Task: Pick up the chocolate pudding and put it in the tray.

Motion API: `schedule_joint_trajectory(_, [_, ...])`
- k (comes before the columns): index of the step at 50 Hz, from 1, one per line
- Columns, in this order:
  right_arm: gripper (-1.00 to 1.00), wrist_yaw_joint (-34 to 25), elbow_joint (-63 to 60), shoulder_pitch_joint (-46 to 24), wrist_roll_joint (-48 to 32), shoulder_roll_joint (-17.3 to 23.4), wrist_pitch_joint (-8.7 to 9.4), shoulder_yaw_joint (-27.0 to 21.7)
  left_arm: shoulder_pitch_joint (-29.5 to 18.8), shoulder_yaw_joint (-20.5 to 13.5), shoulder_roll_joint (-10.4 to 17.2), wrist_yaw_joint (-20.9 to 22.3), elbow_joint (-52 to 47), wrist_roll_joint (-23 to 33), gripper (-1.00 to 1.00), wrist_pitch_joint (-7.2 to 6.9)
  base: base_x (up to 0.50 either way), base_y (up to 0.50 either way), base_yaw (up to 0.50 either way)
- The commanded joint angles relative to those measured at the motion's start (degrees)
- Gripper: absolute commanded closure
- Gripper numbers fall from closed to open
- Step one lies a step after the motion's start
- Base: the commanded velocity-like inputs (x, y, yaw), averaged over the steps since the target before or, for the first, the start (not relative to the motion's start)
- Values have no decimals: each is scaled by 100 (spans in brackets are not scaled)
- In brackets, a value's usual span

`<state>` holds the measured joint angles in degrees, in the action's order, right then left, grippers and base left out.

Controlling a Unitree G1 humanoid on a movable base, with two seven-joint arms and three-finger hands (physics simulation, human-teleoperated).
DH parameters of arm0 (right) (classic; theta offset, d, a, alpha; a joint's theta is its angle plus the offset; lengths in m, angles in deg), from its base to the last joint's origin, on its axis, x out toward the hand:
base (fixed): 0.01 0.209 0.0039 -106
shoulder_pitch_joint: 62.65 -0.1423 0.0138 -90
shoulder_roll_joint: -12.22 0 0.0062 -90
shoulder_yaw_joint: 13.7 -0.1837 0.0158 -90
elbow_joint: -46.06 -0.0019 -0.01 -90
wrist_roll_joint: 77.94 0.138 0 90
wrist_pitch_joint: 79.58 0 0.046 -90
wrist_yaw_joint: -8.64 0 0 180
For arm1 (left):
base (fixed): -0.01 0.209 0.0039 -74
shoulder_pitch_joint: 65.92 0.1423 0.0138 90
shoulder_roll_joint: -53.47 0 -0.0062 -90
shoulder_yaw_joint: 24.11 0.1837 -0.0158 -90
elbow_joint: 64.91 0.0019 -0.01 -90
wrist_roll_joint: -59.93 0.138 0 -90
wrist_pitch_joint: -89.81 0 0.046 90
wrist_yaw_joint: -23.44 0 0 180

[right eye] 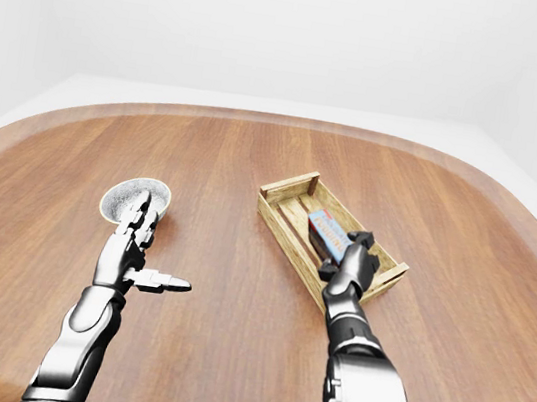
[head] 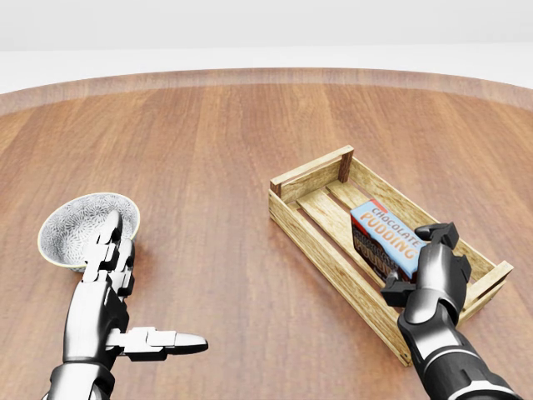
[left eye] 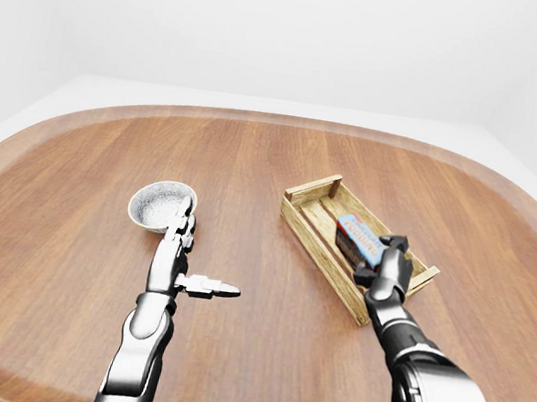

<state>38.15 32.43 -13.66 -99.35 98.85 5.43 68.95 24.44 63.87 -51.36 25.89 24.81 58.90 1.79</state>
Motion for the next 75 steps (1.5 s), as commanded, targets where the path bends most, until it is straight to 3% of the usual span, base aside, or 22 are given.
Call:
schedule_joint_trajectory(1, [100,49,41,22,69,-2,-1,28,-31,-14,-15,75,83,-85,-100,-12,0,0,0])
schedule_joint_trajectory(5, [100,49,43,23,67,0,-1,25,-44,-16,-13,73,114,-87,-100,4,0,0,0])
schedule_joint_trajectory(6, [65,49,38,11,77,0,-1,14,-43,-15,-12,73,105,-88,-100,-5,0,0,0])
schedule_joint_trajectory(7, [65,49,37,11,78,0,-1,13,-43,-14,-12,73,104,-88,-100,-6,0,0,0])
schedule_joint_trajectory(10, [-100,49,43,27,87,-18,-1,9,-38,-14,-10,75,92,-91,-100,-12,0,0,0])
schedule_joint_trajectory(29, [-100,49,21,10,94,4,-1,7,-24,-11,-10,89,78,-83,-100,-12,0,0,0])
schedule_joint_trajectory(32, [-100,49,43,90,-83,14,-1,88,-32,-19,-10,96,176,-86,-100,81,0,0,0])
schedule_joint_trajectory(33, [-100,49,7,48,-102,53,-1,83,-25,-12,-10,89,98,-85,-100,9,0,0,0])
schedule_joint_trajectory(36, [-100,49,20,99,-216,79,-1,118,-30,-15,-10,96,182,-84,-100,89,0,0,0])
schedule_joint_trajectory(38, [-100,49,10,114,-438,121,-1,203,-17,-3,-11,87,70,-78,-100,-11,0,0,0])
schedule_joint_trajectory(40, [-100,49,-42,22,-559,183,-1,228,-26,-10,-12,94,169,-78,-100,78,0,0,0])
schedule_joint_trajectory(41, [-100,49,-73,-14,-700,222,-1,289,-6,-2,-11,88,48,-78,-100,-23,0,0,0])
schedule_joint_trajectory(44, [-100,49,-114,-54,-982,287,-1,382,9,1,-14,84,-34,-78,-100,-90,0,0,0])
schedule_joint_trajectory(45, [-100,49,-114,-68,-994,292,-1,369,4,-2,-15,87,17,-77,-100,-46,0,0,0])
schedule_joint_trajectory(54, [-100,49,-286,-231,-1305,348,-1,435,-11,-4,-18,75,-5,-80,-100,-84,0,0,0])
schedule_joint_trajectory(75, [-100,49,-1046,-423,-284,413,-1,158,-10,-8,-13,76,4,-87,-100,-78,0,0,0])
